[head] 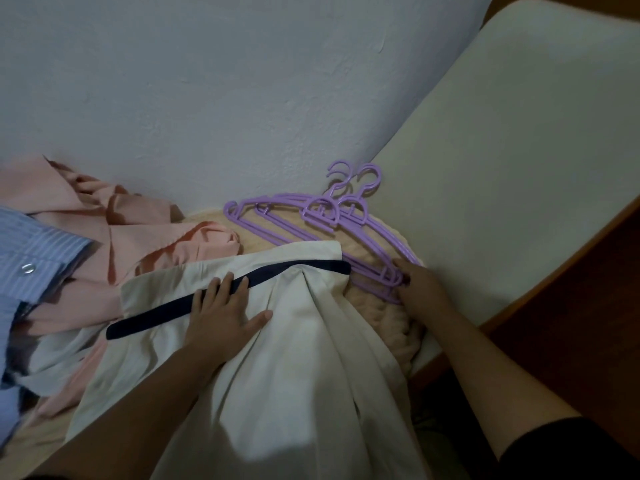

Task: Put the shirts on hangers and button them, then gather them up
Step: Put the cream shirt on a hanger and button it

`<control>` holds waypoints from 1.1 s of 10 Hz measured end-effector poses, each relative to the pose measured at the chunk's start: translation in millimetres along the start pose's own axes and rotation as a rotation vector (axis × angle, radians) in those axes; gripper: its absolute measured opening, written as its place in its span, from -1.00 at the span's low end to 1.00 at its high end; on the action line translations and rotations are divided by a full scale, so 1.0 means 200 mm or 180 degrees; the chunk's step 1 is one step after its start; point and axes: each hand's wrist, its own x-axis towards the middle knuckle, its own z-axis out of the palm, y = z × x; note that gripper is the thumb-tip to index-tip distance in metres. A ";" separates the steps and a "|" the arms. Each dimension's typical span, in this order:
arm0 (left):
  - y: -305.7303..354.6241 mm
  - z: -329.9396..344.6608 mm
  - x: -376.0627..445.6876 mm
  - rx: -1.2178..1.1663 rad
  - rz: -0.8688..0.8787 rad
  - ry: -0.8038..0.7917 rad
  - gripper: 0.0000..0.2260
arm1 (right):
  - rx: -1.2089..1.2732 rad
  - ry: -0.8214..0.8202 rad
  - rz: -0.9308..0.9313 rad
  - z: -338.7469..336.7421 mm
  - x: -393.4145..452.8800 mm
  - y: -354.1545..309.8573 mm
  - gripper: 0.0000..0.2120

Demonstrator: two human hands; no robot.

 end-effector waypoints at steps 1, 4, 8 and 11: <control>0.00 0.00 0.00 0.0015 -0.0004 -0.0017 -0.06 | 0.0181 -0.0089 -0.0079 -0.01 -0.01 0.00 -0.47; 0.00 -0.01 0.00 -0.0040 0.0011 -0.0025 -0.06 | 0.0734 0.0024 0.0235 0.02 0.02 0.02 -0.51; 0.00 -0.01 0.00 0.0039 0.0009 -0.0049 -0.05 | 0.1291 0.0238 0.0484 0.01 0.03 0.01 -0.70; 0.00 0.00 0.00 0.0023 0.0003 -0.0069 -0.05 | 0.2508 0.0100 0.0993 0.00 0.06 0.02 -0.85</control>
